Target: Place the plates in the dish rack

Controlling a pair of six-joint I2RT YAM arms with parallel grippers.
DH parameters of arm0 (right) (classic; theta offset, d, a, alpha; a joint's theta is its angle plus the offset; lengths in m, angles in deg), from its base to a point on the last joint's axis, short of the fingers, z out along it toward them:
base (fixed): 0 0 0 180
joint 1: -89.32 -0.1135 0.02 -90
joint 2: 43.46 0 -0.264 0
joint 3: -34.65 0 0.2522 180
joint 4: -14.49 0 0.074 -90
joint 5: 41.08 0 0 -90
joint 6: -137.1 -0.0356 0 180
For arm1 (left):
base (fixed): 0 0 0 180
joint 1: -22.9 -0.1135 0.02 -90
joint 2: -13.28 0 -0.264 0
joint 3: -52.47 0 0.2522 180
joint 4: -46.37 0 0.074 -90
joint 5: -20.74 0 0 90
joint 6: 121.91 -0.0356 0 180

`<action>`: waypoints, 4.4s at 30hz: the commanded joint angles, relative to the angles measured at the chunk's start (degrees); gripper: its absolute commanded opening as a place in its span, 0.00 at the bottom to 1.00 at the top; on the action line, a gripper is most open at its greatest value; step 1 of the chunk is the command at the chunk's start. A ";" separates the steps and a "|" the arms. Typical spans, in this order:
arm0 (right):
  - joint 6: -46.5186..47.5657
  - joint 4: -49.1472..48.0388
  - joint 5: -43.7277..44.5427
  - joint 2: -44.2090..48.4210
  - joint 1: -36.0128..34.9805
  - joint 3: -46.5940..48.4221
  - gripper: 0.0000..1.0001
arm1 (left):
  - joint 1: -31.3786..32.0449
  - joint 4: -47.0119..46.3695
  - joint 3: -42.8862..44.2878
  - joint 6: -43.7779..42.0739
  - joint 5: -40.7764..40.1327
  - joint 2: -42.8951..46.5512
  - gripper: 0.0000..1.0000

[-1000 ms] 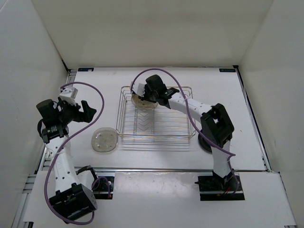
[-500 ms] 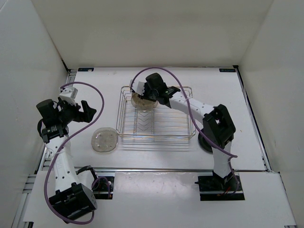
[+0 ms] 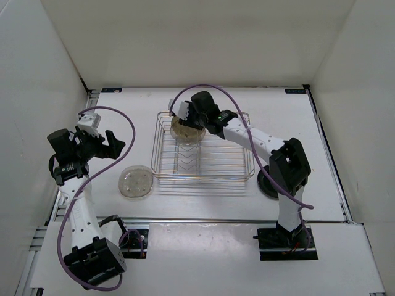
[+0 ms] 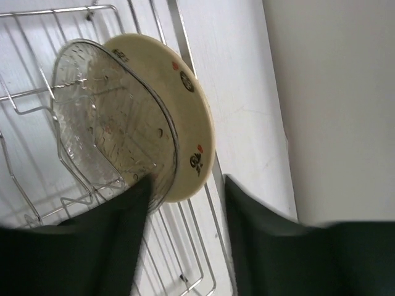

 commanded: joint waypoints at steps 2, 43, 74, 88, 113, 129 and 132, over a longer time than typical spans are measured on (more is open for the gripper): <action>4.86 -2.87 8.19 5.96 -0.20 2.97 0.65 | -0.35 -0.65 -0.14 -0.37 0.43 -0.37 1.00; -24.73 2.04 -11.91 37.96 35.74 -31.75 1.00 | -0.35 20.35 7.59 -26.38 -8.97 -38.34 0.66; -25.79 1.51 -14.29 38.49 39.27 -32.80 1.00 | 3.79 29.76 9.35 -36.41 -13.55 -48.09 0.56; -26.31 0.98 -15.34 39.55 39.79 -33.85 1.00 | 4.84 26.17 7.77 -33.77 -17.24 -47.49 0.10; -25.79 0.98 -16.48 40.07 39.79 -34.38 1.00 | 16.49 17.29 53.81 -24.27 -34.55 -33.07 0.10; -25.79 0.98 -15.96 38.41 39.79 -34.91 1.00 | 50.00 3.58 39.15 -38.42 -51.16 -28.50 0.10; -25.79 0.98 -15.96 37.88 39.79 -34.91 1.00 | 54.66 3.57 39.15 -40.97 -54.15 -29.55 0.10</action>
